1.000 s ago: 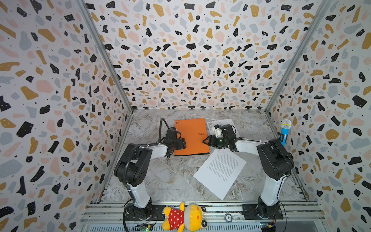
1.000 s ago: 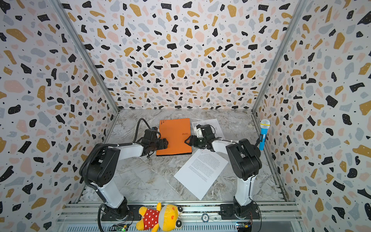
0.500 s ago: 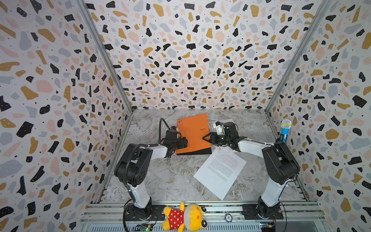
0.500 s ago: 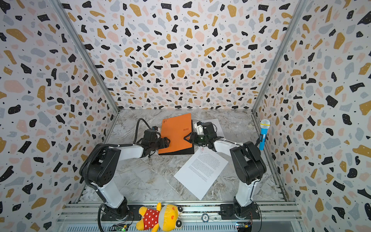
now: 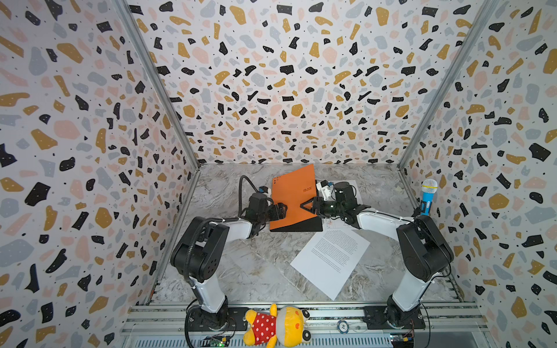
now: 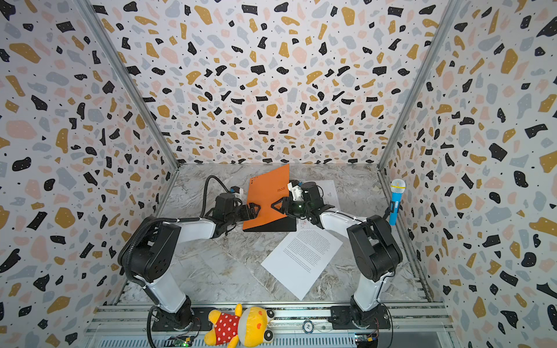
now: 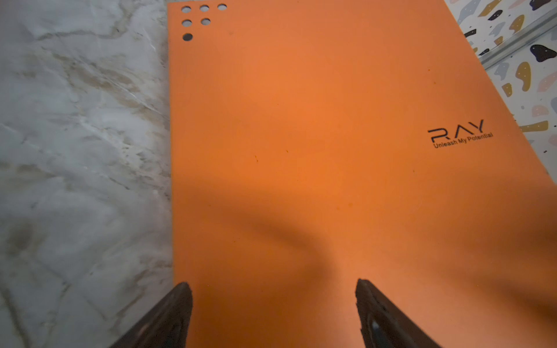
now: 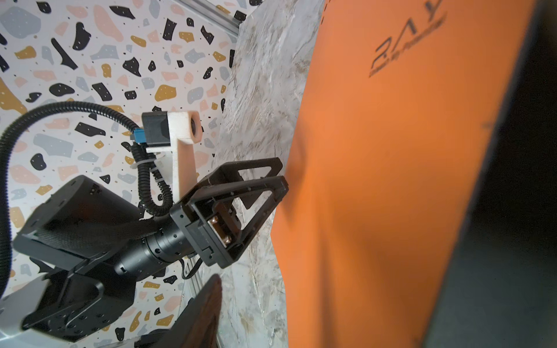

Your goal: Put the files into the folder

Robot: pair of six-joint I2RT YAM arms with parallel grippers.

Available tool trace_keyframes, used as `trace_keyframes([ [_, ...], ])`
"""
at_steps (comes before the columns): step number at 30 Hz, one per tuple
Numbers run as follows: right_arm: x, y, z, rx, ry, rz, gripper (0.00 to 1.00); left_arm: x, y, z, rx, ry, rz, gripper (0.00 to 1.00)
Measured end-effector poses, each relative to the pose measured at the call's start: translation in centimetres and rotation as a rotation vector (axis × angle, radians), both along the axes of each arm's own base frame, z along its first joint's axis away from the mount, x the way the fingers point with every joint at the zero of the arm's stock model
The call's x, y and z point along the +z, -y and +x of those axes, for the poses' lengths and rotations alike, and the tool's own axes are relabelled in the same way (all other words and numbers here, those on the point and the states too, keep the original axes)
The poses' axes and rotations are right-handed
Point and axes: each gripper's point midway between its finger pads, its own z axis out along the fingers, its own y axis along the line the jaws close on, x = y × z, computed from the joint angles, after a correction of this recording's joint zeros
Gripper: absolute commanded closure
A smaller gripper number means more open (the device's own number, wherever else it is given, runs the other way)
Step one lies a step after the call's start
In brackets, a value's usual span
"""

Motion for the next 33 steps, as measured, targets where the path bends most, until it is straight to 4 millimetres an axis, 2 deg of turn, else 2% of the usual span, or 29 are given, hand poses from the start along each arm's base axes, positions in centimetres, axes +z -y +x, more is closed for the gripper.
trace_keyframes([
  [5,1.6,-1.5,-0.1,0.022,0.035,-0.002,0.36,2.7,-1.0,0.1,0.038,0.043,0.000,0.06],
  [7,2.3,-1.9,0.0,0.027,0.053,0.003,0.35,4.2,-1.6,0.2,0.055,0.069,-0.011,0.00],
  [13,5.0,-3.2,0.5,0.033,0.107,0.023,0.34,8.4,-4.4,-0.1,0.131,0.143,-0.058,0.00],
  [17,7.3,-4.0,1.0,0.041,0.146,0.044,0.33,9.8,-6.0,-1.2,0.164,0.168,-0.066,0.00],
  [21,9.4,-5.9,1.5,0.064,0.188,0.073,0.33,10.7,-7.0,-3.5,0.184,0.187,-0.064,0.01],
  [26,9.8,-8.8,1.3,0.112,0.199,0.085,0.32,12.0,-9.0,-5.5,0.260,0.211,-0.046,0.01],
  [33,8.8,-12.9,1.2,0.170,0.191,0.100,0.32,16.1,-12.7,-7.6,0.421,0.298,-0.027,0.01],
])
